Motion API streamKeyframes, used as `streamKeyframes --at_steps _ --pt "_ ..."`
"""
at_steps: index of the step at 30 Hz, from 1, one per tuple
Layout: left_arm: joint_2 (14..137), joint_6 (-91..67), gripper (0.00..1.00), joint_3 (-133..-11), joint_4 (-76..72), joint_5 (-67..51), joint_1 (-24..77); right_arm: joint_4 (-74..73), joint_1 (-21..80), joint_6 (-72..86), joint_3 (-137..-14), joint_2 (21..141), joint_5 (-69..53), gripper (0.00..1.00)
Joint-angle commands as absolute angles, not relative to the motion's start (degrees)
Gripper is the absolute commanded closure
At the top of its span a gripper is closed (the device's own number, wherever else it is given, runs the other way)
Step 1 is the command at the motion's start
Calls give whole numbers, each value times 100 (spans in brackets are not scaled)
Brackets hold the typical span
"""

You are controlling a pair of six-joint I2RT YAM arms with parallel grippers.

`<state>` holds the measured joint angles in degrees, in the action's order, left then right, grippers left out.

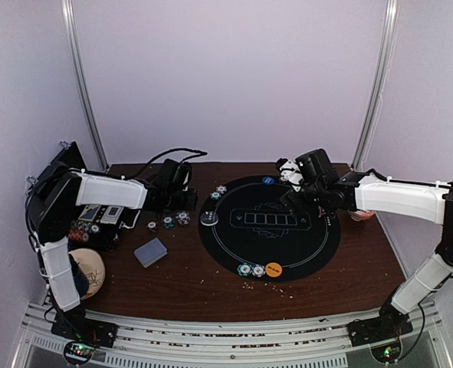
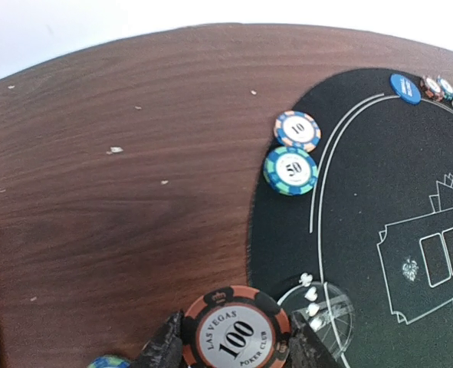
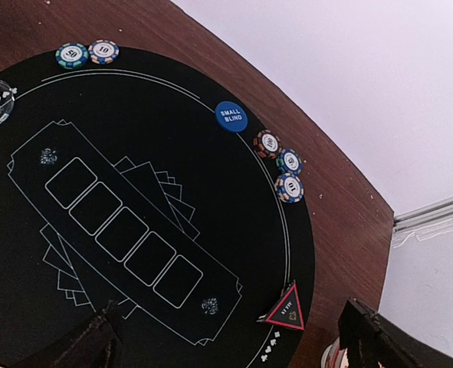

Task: Distribute texas hold em gaming equipment
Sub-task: Pick up the pile of poker chips from the pile of poker chips, then place the pile of poker chips at the dealer area.

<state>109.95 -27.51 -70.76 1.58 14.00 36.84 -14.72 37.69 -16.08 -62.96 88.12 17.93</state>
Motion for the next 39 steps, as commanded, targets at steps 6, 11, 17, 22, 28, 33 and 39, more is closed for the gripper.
streamKeyframes --at_steps 6,11,17,22,28,33,39 --pt "12188 -2678 60 -8581 308 1009 3888 -1380 3737 -1521 -6337 8543 1918 0" --pt "12662 -2645 60 -9097 355 937 3910 -1380 3726 -1523 -6330 8530 1918 0" --pt "13034 -2646 60 -9418 453 989 3912 -1364 3727 -1521 -6337 8480 1894 0" --pt "13136 -2670 60 -9455 487 1161 3911 -1371 3727 -1534 -6328 8471 1843 0" --pt "13265 -2628 60 -9548 535 1302 3911 -1371 3727 -1533 -6320 8464 1825 0" --pt "13347 -2602 60 -9609 550 1388 3916 -1362 3727 -1539 -6315 8470 1815 0" --pt "13415 -2576 60 -9663 554 1452 3912 -1362 3727 -1538 -6317 8456 1787 0"
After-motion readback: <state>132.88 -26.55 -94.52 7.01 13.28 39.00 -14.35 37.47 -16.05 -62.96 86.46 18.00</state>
